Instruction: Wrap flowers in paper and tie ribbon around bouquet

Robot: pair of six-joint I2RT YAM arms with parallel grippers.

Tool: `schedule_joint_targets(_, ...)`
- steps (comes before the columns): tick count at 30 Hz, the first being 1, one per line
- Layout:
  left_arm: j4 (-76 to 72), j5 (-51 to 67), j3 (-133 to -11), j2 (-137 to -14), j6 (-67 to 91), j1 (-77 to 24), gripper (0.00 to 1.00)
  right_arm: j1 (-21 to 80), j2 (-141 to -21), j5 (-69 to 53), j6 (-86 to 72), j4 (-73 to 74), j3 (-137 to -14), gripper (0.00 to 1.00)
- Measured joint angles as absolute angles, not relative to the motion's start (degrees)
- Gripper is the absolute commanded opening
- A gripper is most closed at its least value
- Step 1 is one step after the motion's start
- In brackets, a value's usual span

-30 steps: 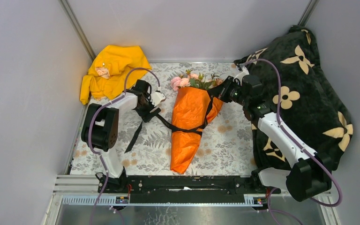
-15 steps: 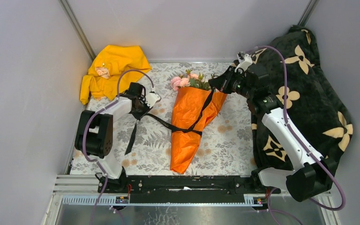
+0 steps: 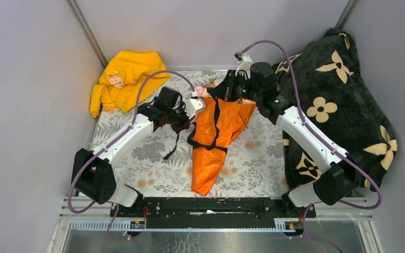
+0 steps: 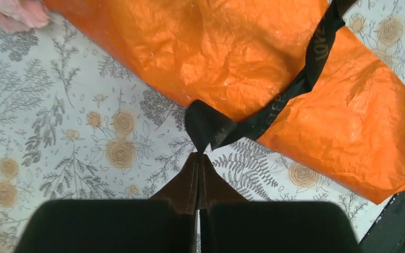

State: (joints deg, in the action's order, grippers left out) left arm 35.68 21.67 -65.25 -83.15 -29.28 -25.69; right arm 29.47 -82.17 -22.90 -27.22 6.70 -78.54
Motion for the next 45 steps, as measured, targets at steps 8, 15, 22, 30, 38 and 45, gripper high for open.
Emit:
schedule_joint_targets(8,37.5,22.3,-67.1,-83.3,-27.0,-28.6,0.00,31.4,-84.6,-21.5,-25.8,8.3,-81.1,0.00)
schedule_joint_targets(15,36.3,18.9,-66.5,-83.3,-26.8,-28.2,0.00,32.1,-90.0,-20.1,-25.6,10.5,-87.5,0.00)
schedule_joint_targets(22,30.0,12.6,-53.3,-83.9,-32.8,1.0,0.00,-6.2,-71.1,-20.8,-35.3,4.8,-62.5,0.00)
schedule_joint_targets(30,26.4,14.1,-40.4,-82.6,-43.7,16.8,0.00,-39.8,-54.1,-30.4,-42.7,7.0,-46.5,0.00)
schedule_joint_targets(38,23.2,17.1,-38.9,-82.2,-50.0,20.8,0.00,-47.5,-61.8,-37.3,-46.2,8.2,-45.6,0.00)
schedule_joint_targets(45,19.9,17.0,-37.9,-82.0,-52.3,21.1,0.00,-46.3,-62.3,-37.4,-44.5,10.4,-47.7,0.00)
